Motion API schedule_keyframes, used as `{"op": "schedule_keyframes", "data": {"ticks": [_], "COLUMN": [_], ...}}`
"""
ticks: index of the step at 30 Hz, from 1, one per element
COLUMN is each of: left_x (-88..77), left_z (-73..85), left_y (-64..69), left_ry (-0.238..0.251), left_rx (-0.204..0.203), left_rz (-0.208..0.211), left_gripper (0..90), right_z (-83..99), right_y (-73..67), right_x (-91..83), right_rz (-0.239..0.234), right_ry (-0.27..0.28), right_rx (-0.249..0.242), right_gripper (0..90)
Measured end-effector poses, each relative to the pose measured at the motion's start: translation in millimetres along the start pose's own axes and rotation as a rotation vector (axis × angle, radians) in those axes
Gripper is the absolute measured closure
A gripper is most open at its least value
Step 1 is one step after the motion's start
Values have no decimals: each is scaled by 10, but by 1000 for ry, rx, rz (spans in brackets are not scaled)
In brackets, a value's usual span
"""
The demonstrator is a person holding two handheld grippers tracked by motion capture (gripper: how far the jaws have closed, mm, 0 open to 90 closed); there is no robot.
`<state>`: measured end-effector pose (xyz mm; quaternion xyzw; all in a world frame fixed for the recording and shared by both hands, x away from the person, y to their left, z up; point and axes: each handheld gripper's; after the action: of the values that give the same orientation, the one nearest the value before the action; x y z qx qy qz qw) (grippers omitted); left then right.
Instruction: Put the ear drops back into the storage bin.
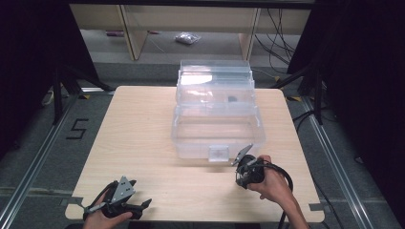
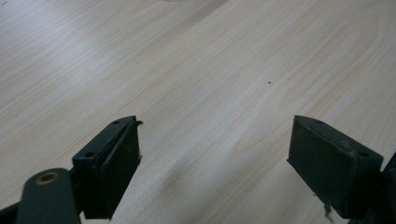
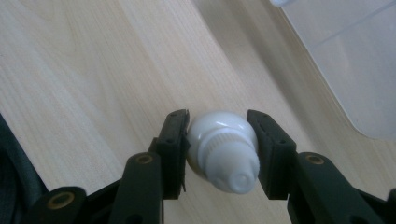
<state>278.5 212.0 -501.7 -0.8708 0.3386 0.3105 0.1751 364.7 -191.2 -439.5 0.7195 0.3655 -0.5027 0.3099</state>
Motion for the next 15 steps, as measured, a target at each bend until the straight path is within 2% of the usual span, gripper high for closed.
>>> {"op": "schedule_keyframes", "data": {"ticks": [1,2,3,4,7,8,10,11,12,15], "left_x": [-18,-18,-8,-2,-2,-14,-17,1,-7,0], "left_z": [-4,-4,-2,0,-1,-4,-5,1,-2,0], "left_y": [-16,-16,-3,3,3,-4,-7,0,-12,0], "left_ry": [-21,-21,-6,1,2,-17,-22,-1,-13,-2], "left_rx": [25,25,6,-2,-3,11,15,1,14,1], "left_rz": [6,6,8,3,6,0,0,1,-1,1], "left_gripper": [161,161,161,161,161,161,161,161,161,161], "right_z": [-4,-4,-5,-10,-21,-29,-36,-36,-38,-44], "right_y": [11,11,10,24,46,59,77,77,83,98], "right_x": [-8,-8,-20,-31,-60,-75,-91,-91,-98,-126], "right_rz": [-7,-7,-5,-6,-9,-6,-5,-5,-12,-15], "right_ry": [6,6,4,5,9,7,5,5,6,3], "right_rx": [-10,-10,6,-8,-3,6,1,1,1,11], "right_gripper": [601,601,601,601,601,601,601,601,601,601]}}
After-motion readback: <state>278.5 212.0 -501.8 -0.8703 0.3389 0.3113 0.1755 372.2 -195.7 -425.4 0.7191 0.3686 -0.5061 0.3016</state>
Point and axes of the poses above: each handheld gripper's, and its own axes: x roughly forward along the jaws, z roughly out of its underside, y roughly to its right
